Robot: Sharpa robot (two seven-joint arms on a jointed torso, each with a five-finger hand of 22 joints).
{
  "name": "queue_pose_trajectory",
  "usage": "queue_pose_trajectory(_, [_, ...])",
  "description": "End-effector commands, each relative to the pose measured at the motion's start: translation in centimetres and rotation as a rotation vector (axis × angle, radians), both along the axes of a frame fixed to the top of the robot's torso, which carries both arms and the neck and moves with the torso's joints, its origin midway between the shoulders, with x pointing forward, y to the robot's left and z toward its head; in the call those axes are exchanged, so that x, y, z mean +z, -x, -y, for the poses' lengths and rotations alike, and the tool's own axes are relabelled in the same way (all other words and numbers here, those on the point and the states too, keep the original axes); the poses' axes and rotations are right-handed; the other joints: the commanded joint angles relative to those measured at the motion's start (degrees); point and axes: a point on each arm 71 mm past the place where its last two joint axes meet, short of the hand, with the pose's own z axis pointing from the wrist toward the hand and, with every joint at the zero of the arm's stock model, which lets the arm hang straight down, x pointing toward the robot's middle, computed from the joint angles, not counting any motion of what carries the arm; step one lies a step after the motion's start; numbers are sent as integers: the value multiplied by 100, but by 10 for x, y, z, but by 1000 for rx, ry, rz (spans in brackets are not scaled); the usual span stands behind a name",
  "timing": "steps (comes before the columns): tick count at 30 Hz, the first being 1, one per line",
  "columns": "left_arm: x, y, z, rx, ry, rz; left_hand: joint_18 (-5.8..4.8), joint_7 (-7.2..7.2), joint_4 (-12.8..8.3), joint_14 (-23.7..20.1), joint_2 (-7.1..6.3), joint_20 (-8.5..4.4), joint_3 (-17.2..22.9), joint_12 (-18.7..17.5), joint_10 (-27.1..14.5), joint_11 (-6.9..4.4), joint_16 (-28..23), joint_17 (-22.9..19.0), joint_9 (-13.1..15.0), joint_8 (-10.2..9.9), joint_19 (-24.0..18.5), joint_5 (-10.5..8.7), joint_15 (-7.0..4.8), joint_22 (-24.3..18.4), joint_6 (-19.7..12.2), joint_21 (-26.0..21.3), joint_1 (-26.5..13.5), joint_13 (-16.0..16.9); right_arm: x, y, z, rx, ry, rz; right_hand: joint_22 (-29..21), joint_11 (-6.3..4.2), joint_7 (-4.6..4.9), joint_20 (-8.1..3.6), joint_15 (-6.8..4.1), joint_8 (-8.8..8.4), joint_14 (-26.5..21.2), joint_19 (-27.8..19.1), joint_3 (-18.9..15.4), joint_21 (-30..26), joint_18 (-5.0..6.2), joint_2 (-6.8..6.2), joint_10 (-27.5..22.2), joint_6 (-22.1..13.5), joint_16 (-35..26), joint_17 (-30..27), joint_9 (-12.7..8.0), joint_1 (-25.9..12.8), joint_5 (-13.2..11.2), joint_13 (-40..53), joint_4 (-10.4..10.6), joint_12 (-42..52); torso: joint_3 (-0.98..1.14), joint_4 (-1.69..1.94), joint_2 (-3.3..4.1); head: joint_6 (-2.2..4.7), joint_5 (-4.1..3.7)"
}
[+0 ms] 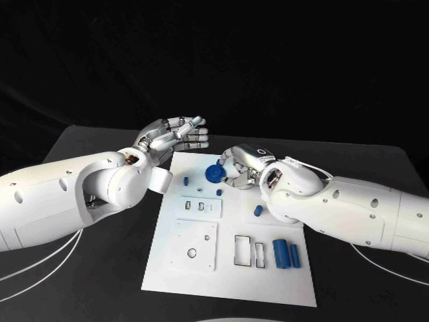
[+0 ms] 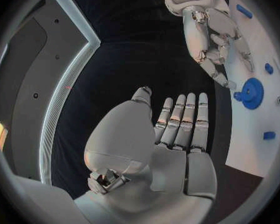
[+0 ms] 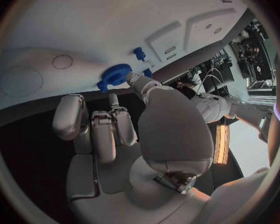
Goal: Assemble the parts on the task board
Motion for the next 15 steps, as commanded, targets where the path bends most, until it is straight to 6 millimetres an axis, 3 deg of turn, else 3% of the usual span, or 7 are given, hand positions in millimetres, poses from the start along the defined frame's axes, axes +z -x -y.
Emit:
queue_pose_trajectory(1, [2,0,1,-9,7,16,-88,597,-9,-38,23,-18,34,27,-37,-12,19,9,9,28,6,-28,16,-9,-55,-28,-5,5,4,3,13,-17,-25,2,10,15,-16,32,12,34,608,21,-39,14,-59,51,34,67,23,1507,-6,-17,45,417,14,18,1,13,-9,26,-30])
queue_pose_trajectory(7, [1,-1,-2,-1,4,16,-88,597,-9,-38,23,-18,34,27,-37,-12,19,9,9,28,6,-28,16,-9,-55,-28,-5,5,22,7,60,-4,-161,-37,-18,-14,-40,7,-16,99,608,3,72,-29,-49,129,27,169,23,1507,-40,121,121,397,-31,5,7,-29,-42,34,-112])
queue_pose_trajectory(15, [0,-2,-4,7,1,15,-91,599,-9,-59,22,-19,44,39,-43,-11,39,10,12,59,7,-32,18,-14,-76,-30,3,4,37,4,148,-30,-281,-120,-79,-5,-25,6,-12,90,608,-58,196,-120,-35,60,-71,156,23,1507,-112,272,147,283,-186,-83,30,-109,-124,27,-231])
